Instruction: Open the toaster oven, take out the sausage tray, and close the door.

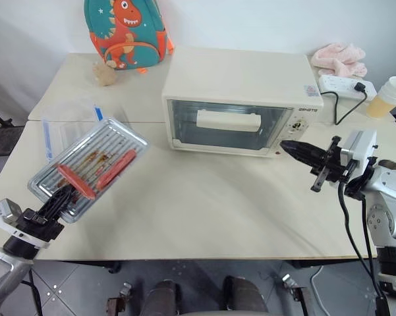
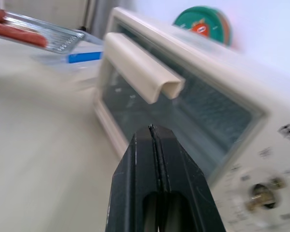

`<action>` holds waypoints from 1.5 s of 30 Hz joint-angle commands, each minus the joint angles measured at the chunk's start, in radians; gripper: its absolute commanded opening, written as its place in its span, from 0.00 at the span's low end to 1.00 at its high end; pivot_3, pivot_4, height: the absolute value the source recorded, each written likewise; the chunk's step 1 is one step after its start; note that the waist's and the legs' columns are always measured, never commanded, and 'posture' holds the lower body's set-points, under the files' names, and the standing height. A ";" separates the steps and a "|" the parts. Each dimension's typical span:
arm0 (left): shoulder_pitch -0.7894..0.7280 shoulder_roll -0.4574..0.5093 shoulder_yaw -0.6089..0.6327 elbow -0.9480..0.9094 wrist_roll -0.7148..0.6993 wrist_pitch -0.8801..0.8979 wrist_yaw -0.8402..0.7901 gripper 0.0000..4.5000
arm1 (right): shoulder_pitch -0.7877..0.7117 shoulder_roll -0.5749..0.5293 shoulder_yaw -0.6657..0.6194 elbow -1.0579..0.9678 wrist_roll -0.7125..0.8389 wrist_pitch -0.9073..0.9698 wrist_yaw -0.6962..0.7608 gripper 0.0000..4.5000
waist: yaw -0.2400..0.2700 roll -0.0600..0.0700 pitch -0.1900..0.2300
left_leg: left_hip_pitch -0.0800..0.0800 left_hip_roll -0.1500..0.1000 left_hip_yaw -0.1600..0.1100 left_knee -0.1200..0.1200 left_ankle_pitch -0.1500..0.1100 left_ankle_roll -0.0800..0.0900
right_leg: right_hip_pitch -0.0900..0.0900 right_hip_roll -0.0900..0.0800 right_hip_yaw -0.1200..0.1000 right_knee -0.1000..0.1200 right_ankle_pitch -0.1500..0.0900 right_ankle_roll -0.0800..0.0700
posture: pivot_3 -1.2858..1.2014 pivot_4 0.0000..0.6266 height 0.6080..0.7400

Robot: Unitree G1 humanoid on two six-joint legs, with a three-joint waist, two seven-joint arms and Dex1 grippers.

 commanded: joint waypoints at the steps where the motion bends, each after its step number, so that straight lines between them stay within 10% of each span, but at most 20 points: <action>1: -0.011 0.109 -0.134 0.000 -0.033 0.088 -0.063 0.00 | 0.118 -0.065 -0.049 -0.103 0.091 0.102 0.086 0.00 | 0.011 0.000 0.000 | 0.000 0.000 -0.001 0.000 0.000 0.000 | 0.000 0.000 0.000 0.000 0.000 0.000 | 0.52 0.24 1.00; 9: -0.245 0.195 -0.489 0.048 0.024 0.126 -0.092 0.00 | 0.318 -0.126 -0.154 -0.176 0.141 0.190 0.154 0.12 | 0.021 0.001 0.001 | 0.000 0.000 0.002 0.000 -0.001 0.001 | 0.000 0.000 0.004 -0.002 0.000 0.000 | 0.52 0.24 1.00; 21: -0.698 -0.042 -0.831 0.245 0.427 0.205 -0.211 0.00 | 0.603 -0.088 -0.313 -0.282 0.142 0.199 0.148 0.98 | 0.026 0.001 0.001 | 0.000 -0.002 0.013 0.000 -0.001 0.000 | 0.000 0.004 0.003 -0.002 0.000 0.001 | 0.52 0.24 1.00; 32: -0.784 -0.149 -0.870 0.295 0.742 0.207 -0.419 0.00 | 0.695 -0.043 -0.364 -0.272 0.113 0.171 0.139 0.98 | 0.049 0.001 0.000 | 0.002 -0.002 0.014 0.001 0.000 0.001 | 0.001 0.004 0.005 -0.003 0.001 0.001 | 0.52 0.24 1.00; 45: -0.675 0.027 -0.826 0.098 0.939 0.066 -0.686 0.83 | 0.628 -0.026 -0.315 -0.303 0.125 0.188 0.121 1.00 | 0.026 0.001 0.000 | 0.002 0.001 0.014 0.001 -0.001 0.000 | 0.001 0.006 0.005 -0.002 0.001 0.001 | 0.52 0.24 1.00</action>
